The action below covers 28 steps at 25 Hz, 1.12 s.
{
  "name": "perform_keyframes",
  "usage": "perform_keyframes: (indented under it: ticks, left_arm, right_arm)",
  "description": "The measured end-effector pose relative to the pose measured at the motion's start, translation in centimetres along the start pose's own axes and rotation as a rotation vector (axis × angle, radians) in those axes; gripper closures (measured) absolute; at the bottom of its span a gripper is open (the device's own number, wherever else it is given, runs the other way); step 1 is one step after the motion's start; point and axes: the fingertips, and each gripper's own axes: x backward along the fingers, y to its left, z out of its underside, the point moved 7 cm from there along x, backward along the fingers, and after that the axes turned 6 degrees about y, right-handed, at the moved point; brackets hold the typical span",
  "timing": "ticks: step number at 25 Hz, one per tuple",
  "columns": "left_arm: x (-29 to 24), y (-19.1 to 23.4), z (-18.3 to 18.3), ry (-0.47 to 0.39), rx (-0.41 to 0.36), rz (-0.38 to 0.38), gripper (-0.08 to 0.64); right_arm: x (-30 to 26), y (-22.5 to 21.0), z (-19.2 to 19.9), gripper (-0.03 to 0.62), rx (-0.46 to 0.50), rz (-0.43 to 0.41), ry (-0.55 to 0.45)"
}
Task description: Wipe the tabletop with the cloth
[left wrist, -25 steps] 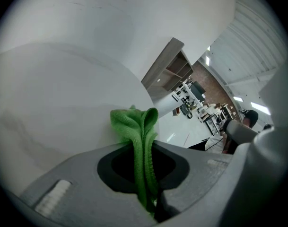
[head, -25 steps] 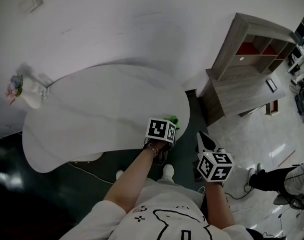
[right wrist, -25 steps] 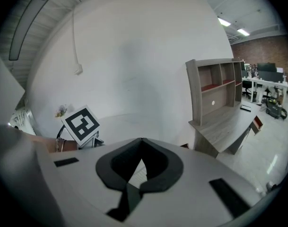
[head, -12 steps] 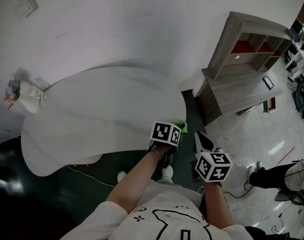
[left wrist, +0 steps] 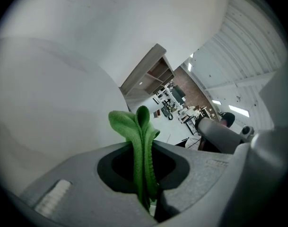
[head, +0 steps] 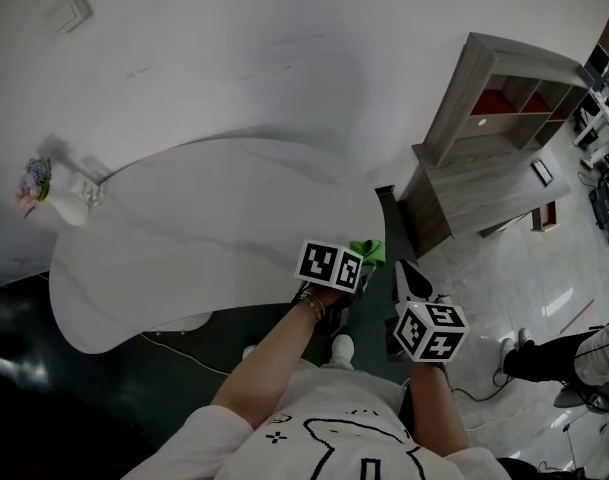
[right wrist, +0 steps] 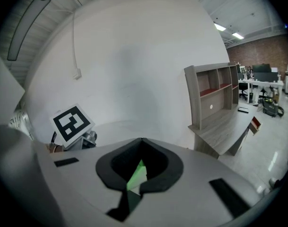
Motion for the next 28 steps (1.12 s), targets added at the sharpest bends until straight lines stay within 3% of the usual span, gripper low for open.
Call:
perform_keyframes:
  ticks: [5, 13, 21, 28]
  left_arm:
    - [4.3, 0.5, -0.6, -0.073, -0.028, -0.019, 0.511]
    - [11.8, 2.5, -0.4, -0.178, -0.081, -0.046, 0.511]
    - [18.1, 5.0, -0.2, -0.264, -0.079, -0.084, 0.511]
    - [23.3, 6.4, 0.6, -0.345, -0.134, -0.156, 0.511]
  right_arm:
    - [-0.4, 2.3, -1.0, 0.597, -0.039, 0.038, -0.065]
    - [-1.3, 7.4, -2.8, 0.597, -0.06, 0.002, -0.149]
    - [-1.5, 12.0, -4.4, 0.597, -0.022, -0.015, -0.222]
    - [-2.0, 15.4, -5.3, 0.597, -0.005, -0.032, -0.253]
